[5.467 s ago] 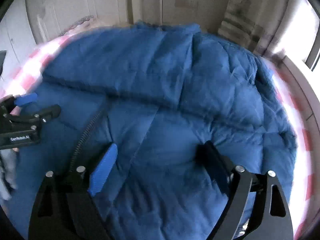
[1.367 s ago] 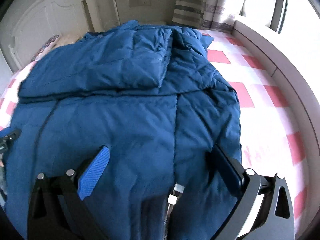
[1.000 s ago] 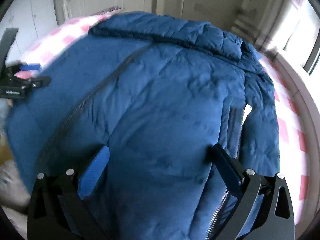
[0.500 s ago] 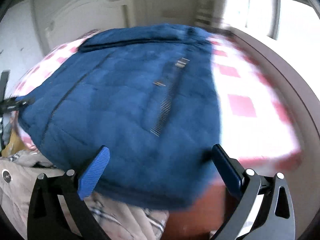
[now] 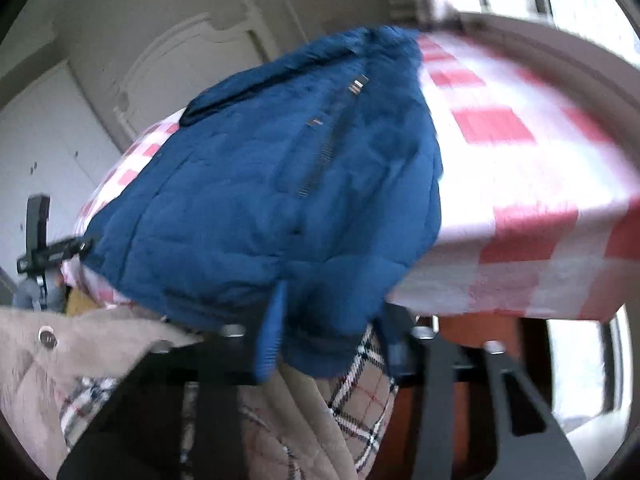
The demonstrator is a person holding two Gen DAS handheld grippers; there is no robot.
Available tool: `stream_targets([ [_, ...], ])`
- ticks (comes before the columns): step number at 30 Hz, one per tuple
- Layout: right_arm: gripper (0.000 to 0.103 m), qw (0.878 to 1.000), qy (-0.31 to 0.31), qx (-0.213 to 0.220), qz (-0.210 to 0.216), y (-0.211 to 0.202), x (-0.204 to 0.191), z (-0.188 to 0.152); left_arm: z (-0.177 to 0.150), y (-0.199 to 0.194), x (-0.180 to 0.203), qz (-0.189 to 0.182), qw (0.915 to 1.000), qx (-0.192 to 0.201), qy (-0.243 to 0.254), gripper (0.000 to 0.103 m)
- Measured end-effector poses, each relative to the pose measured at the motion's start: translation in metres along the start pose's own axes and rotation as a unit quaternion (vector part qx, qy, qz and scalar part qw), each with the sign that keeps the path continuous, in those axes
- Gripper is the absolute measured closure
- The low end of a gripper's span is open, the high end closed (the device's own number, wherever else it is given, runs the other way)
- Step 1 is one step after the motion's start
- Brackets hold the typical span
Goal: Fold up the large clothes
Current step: 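Grasp the jacket hem with both tools and lift it up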
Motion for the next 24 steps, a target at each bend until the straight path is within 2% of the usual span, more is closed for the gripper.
stream_targets([
  [1, 0.069, 1.000, -0.011, 0.003, -0.005, -0.002, -0.005, 0.002, 0.002, -0.002, -0.002, -0.003, 1.0000, 0.002, -0.006, 0.065],
  [4, 0.070, 0.999, -0.018, 0.031, -0.004, -0.012, -0.011, 0.012, 0.006, -0.001, -0.009, -0.026, 0.9991, -0.002, -0.035, 0.064],
  [6, 0.069, 0.999, -0.003, 0.033, 0.000, -0.009, -0.006, 0.015, 0.006, 0.006, -0.011, -0.022, 0.9987, -0.005, -0.047, 0.052],
  [7, 0.069, 1.000, 0.004, 0.029, 0.001, -0.007, -0.003, 0.014, 0.005, 0.008, -0.011, -0.023, 0.9984, -0.008, -0.051, 0.039],
  [8, 0.068, 1.000, 0.010, 0.022, -0.004, -0.002, 0.001, 0.012, 0.004, 0.014, -0.007, -0.029, 0.9979, -0.017, -0.056, 0.032],
  [10, 0.068, 1.000, 0.017, 0.014, -0.011, -0.001, 0.005, 0.009, 0.004, 0.013, -0.002, -0.017, 0.9988, -0.007, -0.045, 0.033],
  [11, 0.068, 1.000, 0.016, 0.014, -0.012, 0.000, 0.005, 0.008, 0.004, 0.011, 0.003, -0.010, 0.9994, -0.003, -0.032, 0.046],
  [12, 0.068, 1.000, 0.013, 0.016, -0.014, 0.000, 0.004, 0.007, 0.006, 0.009, 0.004, -0.020, 0.9992, 0.000, -0.034, 0.055],
  [13, 0.072, 1.000, 0.007, 0.017, -0.018, 0.000, 0.003, 0.007, 0.008, 0.005, 0.003, -0.040, 0.9981, 0.003, -0.046, 0.070],
  [15, 0.077, 0.999, -0.014, 0.025, -0.017, -0.003, -0.005, 0.007, 0.013, -0.008, -0.005, -0.078, 0.9936, 0.020, -0.080, 0.081],
  [17, 0.081, 0.998, -0.028, 0.052, -0.002, -0.014, -0.015, 0.011, 0.019, -0.024, -0.010, -0.106, 0.9881, 0.040, -0.104, 0.085],
  [19, 0.083, 0.993, -0.031, 0.106, 0.032, -0.039, -0.030, 0.025, 0.033, -0.055, -0.021, -0.146, 0.9769, 0.075, -0.137, 0.086],
  [24, 0.084, 0.969, -0.080, 0.212, 0.097, -0.113, -0.087, 0.065, 0.058, -0.142, -0.047, -0.206, 0.9498, 0.169, -0.163, 0.086],
])
Point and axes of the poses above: each gripper's, at about its wrist camera, not at the fingertips, and y roughly the way its jaws point, x to its right, z to its top, the point moved 8 cm from there along y, roughly the way its jaws point, and after that the axes turned 12 degrees about z, right-handed, at the moved point
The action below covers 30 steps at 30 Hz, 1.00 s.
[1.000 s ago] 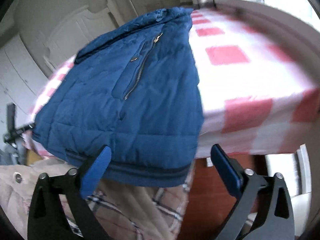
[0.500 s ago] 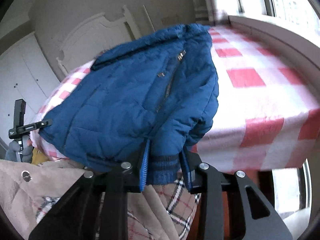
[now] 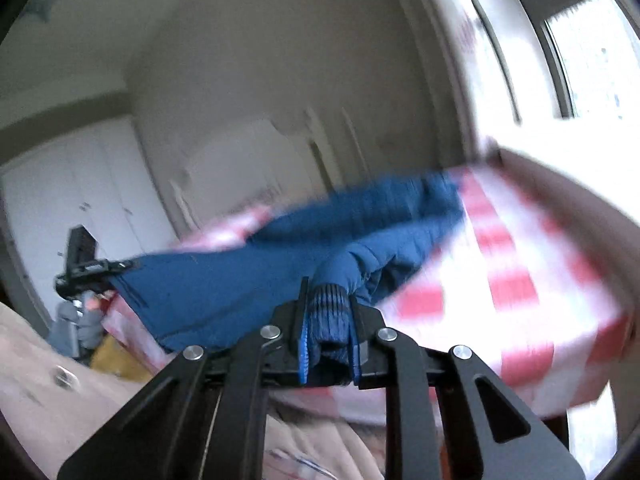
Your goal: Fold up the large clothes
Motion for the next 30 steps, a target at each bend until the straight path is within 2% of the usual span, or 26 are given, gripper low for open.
stream_targets([
  [3, 0.084, 0.997, -0.024, 0.058, 0.049, -0.029, -0.036, 0.037, 0.022, -0.056, 0.008, -0.040, 0.9977, 0.054, -0.007, 0.086],
  [6, 0.084, 0.991, -0.066, 0.097, 0.070, -0.055, -0.069, 0.068, 0.039, -0.103, 0.017, -0.074, 0.9919, 0.103, -0.003, 0.084],
  [9, 0.084, 0.988, -0.086, 0.108, 0.073, -0.051, -0.082, 0.090, 0.055, -0.108, 0.023, -0.096, 0.9885, 0.116, -0.015, 0.084],
  [12, 0.084, 0.990, -0.063, 0.105, 0.064, -0.021, -0.066, 0.110, 0.075, -0.082, 0.020, -0.103, 0.9876, 0.105, -0.053, 0.082],
  [14, 0.084, 0.995, -0.034, 0.086, 0.046, 0.017, -0.035, 0.125, 0.092, -0.053, 0.013, -0.087, 0.9892, 0.096, -0.068, 0.079],
  [16, 0.084, 0.998, -0.006, 0.065, 0.026, 0.053, -0.005, 0.132, 0.109, -0.004, -0.007, -0.058, 0.9899, 0.071, -0.108, 0.076],
  [19, 0.083, 0.998, 0.060, 0.012, -0.018, 0.123, 0.065, 0.129, 0.121, 0.080, -0.045, -0.014, 0.9858, 0.005, -0.167, 0.070],
  [20, 0.082, 0.995, 0.088, -0.026, -0.035, 0.155, 0.095, 0.119, 0.119, 0.107, -0.060, 0.002, 0.9822, -0.018, -0.187, 0.064],
  [21, 0.081, 0.992, 0.105, -0.044, -0.052, 0.171, 0.113, 0.112, 0.116, 0.138, -0.075, 0.017, 0.9774, -0.046, -0.205, 0.061],
  [23, 0.077, 0.978, 0.163, -0.094, -0.090, 0.204, 0.161, 0.085, 0.109, 0.167, -0.096, 0.046, 0.9717, -0.067, -0.222, 0.056],
  [24, 0.072, 0.972, 0.186, -0.108, -0.098, 0.214, 0.174, 0.076, 0.106, 0.174, -0.108, 0.064, 0.9700, -0.066, -0.225, 0.049],
  [25, 0.065, 0.967, 0.207, -0.111, -0.102, 0.216, 0.185, 0.069, 0.105, 0.174, -0.114, 0.073, 0.9701, -0.058, -0.224, 0.032],
  [26, 0.061, 0.967, 0.213, -0.105, -0.098, 0.213, 0.188, 0.064, 0.107, 0.170, -0.122, 0.081, 0.9709, -0.047, -0.221, 0.025],
  [27, 0.053, 0.969, 0.209, -0.093, -0.096, 0.209, 0.192, 0.064, 0.111, 0.162, -0.129, 0.091, 0.9728, -0.027, -0.211, 0.016],
  [28, 0.038, 0.970, 0.199, -0.088, -0.104, 0.203, 0.195, 0.066, 0.113, 0.155, -0.134, 0.097, 0.9739, -0.019, -0.204, 0.012],
  [30, 0.023, 0.972, 0.178, -0.082, -0.127, 0.191, 0.203, 0.068, 0.119, 0.150, -0.140, 0.113, 0.9775, -0.015, -0.177, 0.008],
])
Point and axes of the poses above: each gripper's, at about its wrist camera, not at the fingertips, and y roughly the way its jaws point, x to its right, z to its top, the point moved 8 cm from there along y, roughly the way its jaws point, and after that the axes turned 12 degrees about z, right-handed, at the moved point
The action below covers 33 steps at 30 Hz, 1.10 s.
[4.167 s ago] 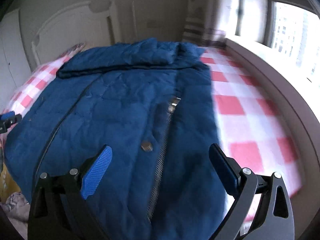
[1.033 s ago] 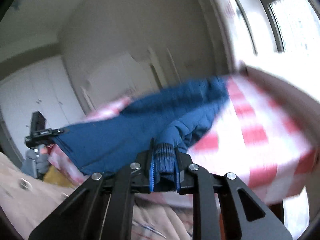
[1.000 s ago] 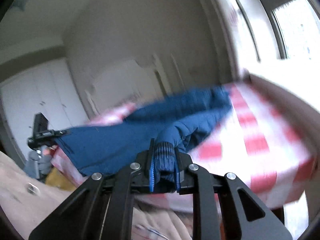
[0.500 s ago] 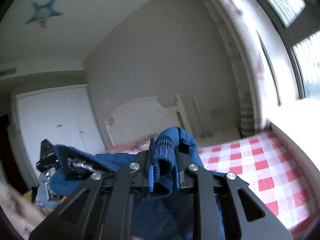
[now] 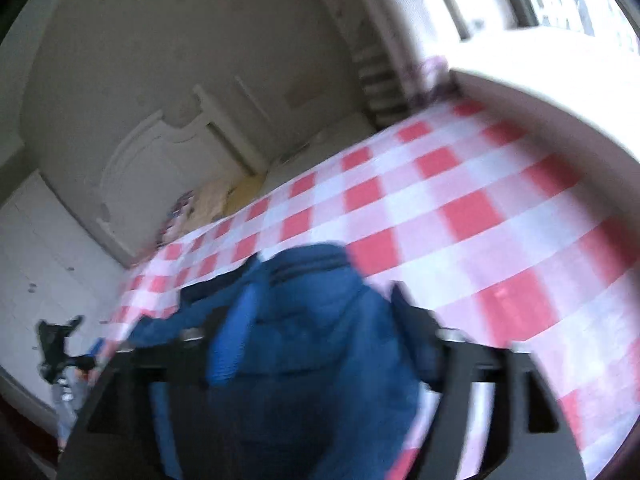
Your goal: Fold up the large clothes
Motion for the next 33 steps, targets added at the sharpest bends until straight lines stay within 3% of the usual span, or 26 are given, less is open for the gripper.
stream_targets([
  [4, 0.023, 0.998, -0.047, -0.043, -0.024, 0.012, 0.005, 0.000, -0.014, 0.021, 0.018, 0.025, 0.9930, -0.053, 0.103, 0.006],
  [7, 0.023, 0.991, -0.090, -0.095, -0.032, 0.032, -0.001, -0.012, -0.038, 0.049, 0.035, 0.024, 0.9818, -0.104, 0.157, 0.006],
  [10, 0.023, 0.983, -0.110, -0.145, -0.033, 0.059, 0.001, -0.023, -0.052, 0.084, 0.042, 0.067, 0.9682, -0.127, 0.205, 0.007],
  [11, 0.024, 0.980, -0.114, -0.158, -0.031, 0.068, 0.004, -0.026, -0.054, 0.093, 0.040, 0.085, 0.9648, -0.132, 0.211, 0.032],
  [13, 0.066, 0.980, -0.118, -0.159, -0.013, 0.070, 0.001, -0.029, -0.054, 0.101, 0.032, 0.122, 0.9619, -0.140, 0.201, 0.081],
  [14, 0.076, 0.982, -0.130, -0.134, -0.017, 0.062, -0.006, -0.025, -0.050, 0.090, 0.034, 0.100, 0.9704, -0.125, 0.181, 0.093],
  [16, 0.087, 0.982, -0.160, -0.096, -0.008, 0.043, -0.026, -0.019, -0.042, 0.067, 0.043, 0.068, 0.9780, -0.091, 0.175, 0.095],
  [19, 0.089, 0.978, -0.202, -0.054, -0.006, 0.011, -0.062, -0.005, -0.025, 0.031, 0.065, 0.051, 0.9816, -0.053, 0.176, 0.096],
  [23, 0.089, 0.976, -0.214, -0.026, -0.028, 0.002, -0.086, 0.033, 0.006, 0.034, 0.091, 0.077, 0.9806, -0.032, 0.177, 0.096],
  [27, 0.089, 0.981, -0.169, -0.066, -0.073, 0.053, -0.052, 0.039, 0.004, 0.088, 0.080, 0.129, 0.9741, -0.070, 0.172, 0.096],
  [30, 0.088, 0.976, -0.141, -0.119, -0.117, 0.099, -0.007, 0.007, -0.022, 0.132, 0.052, 0.192, 0.9588, -0.086, 0.191, 0.087],
  [31, 0.086, 0.976, -0.128, -0.131, -0.122, 0.110, 0.008, -0.006, -0.034, 0.144, 0.041, 0.204, 0.9551, -0.096, 0.192, 0.080],
  [33, 0.086, 0.984, -0.086, -0.118, -0.103, 0.114, 0.025, -0.015, -0.039, 0.150, 0.034, 0.213, 0.9536, -0.094, 0.191, 0.075],
])
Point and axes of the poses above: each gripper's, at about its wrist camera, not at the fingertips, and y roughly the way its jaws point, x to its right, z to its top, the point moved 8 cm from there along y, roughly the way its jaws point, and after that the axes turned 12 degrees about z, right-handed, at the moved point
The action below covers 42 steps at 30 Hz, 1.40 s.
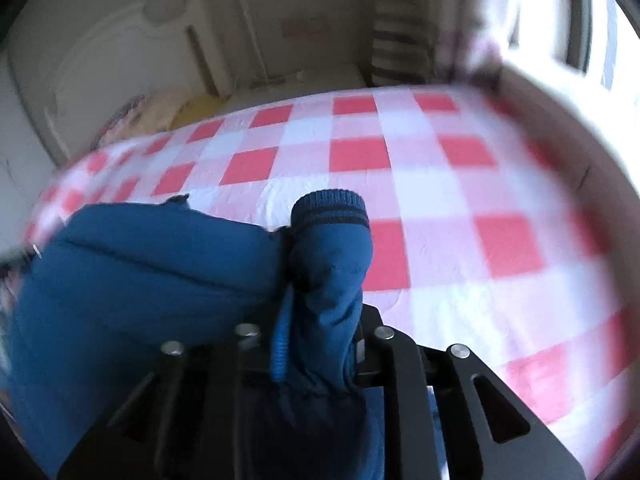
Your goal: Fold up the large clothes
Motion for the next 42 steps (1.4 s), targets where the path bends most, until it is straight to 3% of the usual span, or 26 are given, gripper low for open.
stream_targets([
  [3, 0.083, 1.000, 0.019, 0.001, 0.010, -0.005, 0.007, -0.002, 0.003, -0.002, -0.006, 0.017, 0.9998, 0.010, 0.001, 0.060],
  [5, 0.082, 1.000, 0.029, -0.003, 0.010, -0.011, 0.007, 0.000, 0.007, -0.013, -0.018, 0.034, 0.9986, 0.032, -0.027, 0.035],
  [9, 0.081, 0.999, 0.032, 0.014, 0.007, -0.048, -0.012, 0.015, 0.025, -0.067, -0.041, 0.056, 0.9876, 0.116, -0.090, 0.028],
  [12, 0.078, 0.999, 0.003, 0.038, -0.012, -0.072, -0.046, 0.037, 0.040, -0.099, -0.015, 0.035, 0.9881, 0.134, -0.066, 0.028],
  [14, 0.064, 0.998, -0.025, 0.052, 0.000, -0.074, -0.076, 0.047, 0.044, -0.117, 0.020, 0.027, 0.9880, 0.150, -0.024, 0.021],
  [16, 0.017, 0.996, -0.062, 0.062, 0.002, -0.072, -0.105, 0.056, 0.045, -0.124, 0.048, 0.017, 0.9871, 0.159, 0.005, 0.018],
  [17, 0.015, 0.994, -0.079, 0.068, -0.008, -0.072, -0.114, 0.059, 0.044, -0.128, 0.065, 0.006, 0.9867, 0.160, 0.027, 0.017],
  [20, 0.016, 0.983, -0.143, 0.107, -0.051, -0.079, -0.138, 0.069, 0.043, -0.127, 0.089, 0.014, 0.9846, 0.168, 0.046, 0.015],
  [22, 0.035, 0.982, -0.149, 0.108, -0.030, -0.075, -0.149, 0.073, 0.044, -0.122, 0.099, 0.015, 0.9854, 0.163, 0.047, 0.012],
  [25, 0.048, 0.983, -0.159, 0.086, -0.023, -0.050, -0.162, 0.069, 0.039, -0.102, 0.116, 0.022, 0.9888, 0.135, 0.060, 0.012],
  [26, 0.049, 0.986, -0.155, 0.061, -0.007, -0.032, -0.165, 0.063, 0.037, -0.093, 0.122, 0.030, 0.9890, 0.127, 0.069, 0.012],
  [30, 0.049, 0.988, -0.156, 0.004, -0.018, 0.018, -0.160, 0.034, 0.017, -0.045, 0.138, 0.069, 0.9866, 0.090, 0.118, 0.012],
  [33, 0.049, 0.987, -0.152, -0.036, -0.024, 0.051, -0.152, 0.017, -0.005, 0.002, 0.143, 0.088, 0.9859, 0.035, 0.138, 0.012],
  [37, 0.048, 0.984, -0.166, -0.045, -0.040, 0.062, -0.152, 0.013, -0.007, 0.007, 0.143, 0.102, 0.9837, 0.051, 0.139, 0.009],
  [42, 0.048, 0.985, -0.162, -0.046, -0.032, 0.064, -0.149, 0.009, -0.008, 0.011, 0.137, 0.088, 0.9872, 0.051, 0.123, 0.007],
])
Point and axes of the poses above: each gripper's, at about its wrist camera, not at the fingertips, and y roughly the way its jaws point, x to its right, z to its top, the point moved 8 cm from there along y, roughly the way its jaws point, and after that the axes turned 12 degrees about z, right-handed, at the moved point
